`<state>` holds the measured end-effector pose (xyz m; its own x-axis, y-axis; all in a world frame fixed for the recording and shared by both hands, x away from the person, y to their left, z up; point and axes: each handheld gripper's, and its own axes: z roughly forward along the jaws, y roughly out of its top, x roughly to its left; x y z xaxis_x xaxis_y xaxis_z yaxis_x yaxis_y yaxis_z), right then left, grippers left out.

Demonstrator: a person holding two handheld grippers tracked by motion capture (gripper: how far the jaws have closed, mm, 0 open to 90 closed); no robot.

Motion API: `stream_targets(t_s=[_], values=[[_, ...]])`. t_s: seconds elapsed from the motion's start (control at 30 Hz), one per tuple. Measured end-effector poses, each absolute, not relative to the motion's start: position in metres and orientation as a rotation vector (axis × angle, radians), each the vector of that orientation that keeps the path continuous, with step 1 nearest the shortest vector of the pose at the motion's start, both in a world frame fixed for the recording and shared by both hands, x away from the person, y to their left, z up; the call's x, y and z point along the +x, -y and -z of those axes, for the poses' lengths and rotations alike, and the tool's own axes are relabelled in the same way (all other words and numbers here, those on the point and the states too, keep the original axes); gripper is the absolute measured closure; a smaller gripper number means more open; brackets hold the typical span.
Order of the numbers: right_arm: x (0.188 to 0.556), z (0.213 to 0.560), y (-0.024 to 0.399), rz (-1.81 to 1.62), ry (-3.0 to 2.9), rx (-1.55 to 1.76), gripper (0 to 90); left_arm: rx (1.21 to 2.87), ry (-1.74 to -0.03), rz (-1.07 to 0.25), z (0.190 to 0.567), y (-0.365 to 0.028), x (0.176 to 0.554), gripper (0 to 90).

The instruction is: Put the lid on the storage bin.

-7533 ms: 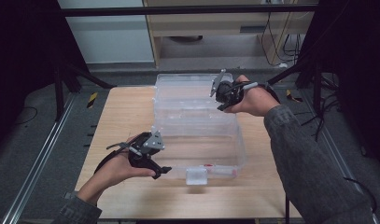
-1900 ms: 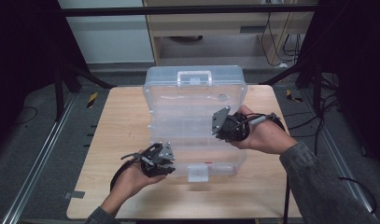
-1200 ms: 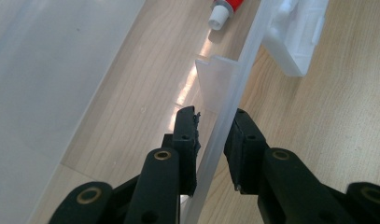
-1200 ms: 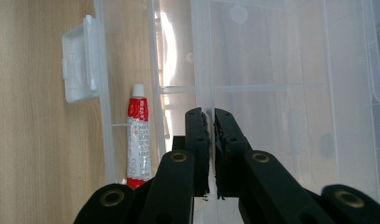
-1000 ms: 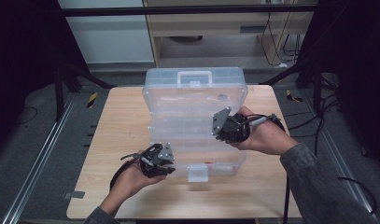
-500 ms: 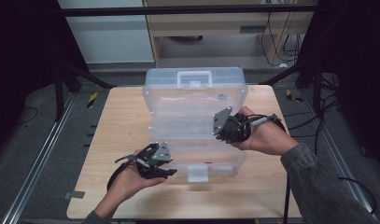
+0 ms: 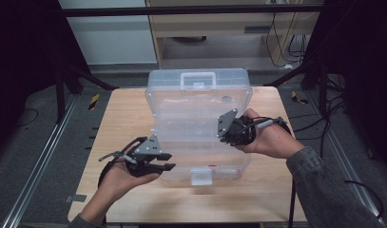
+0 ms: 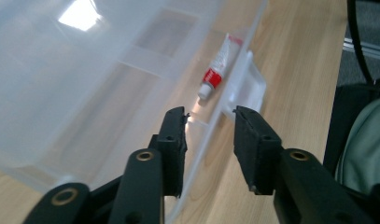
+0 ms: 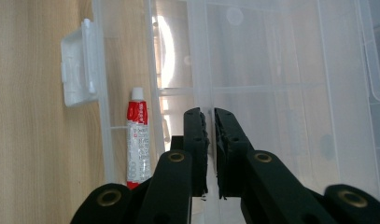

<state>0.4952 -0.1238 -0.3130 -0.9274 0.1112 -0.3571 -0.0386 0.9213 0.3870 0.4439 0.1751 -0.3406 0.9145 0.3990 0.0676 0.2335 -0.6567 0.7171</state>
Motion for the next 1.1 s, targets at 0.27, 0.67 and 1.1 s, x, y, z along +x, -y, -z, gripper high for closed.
stream_targets(t_s=[0.27,0.67,1.1], values=[[0.494,0.314,0.124,-0.558,-2.701,0.05,82.9,2.275,-0.543,-0.328,0.307,-0.194,0.472,89.6],[0.493,0.316,0.124,-0.565,-2.704,0.04,84.1,2.22,-0.725,-0.366,0.288,-0.208,0.521,89.6],[0.491,0.318,0.125,-0.569,-2.703,0.04,83.8,2.162,-0.81,-0.396,0.282,-0.213,0.538,89.7]])
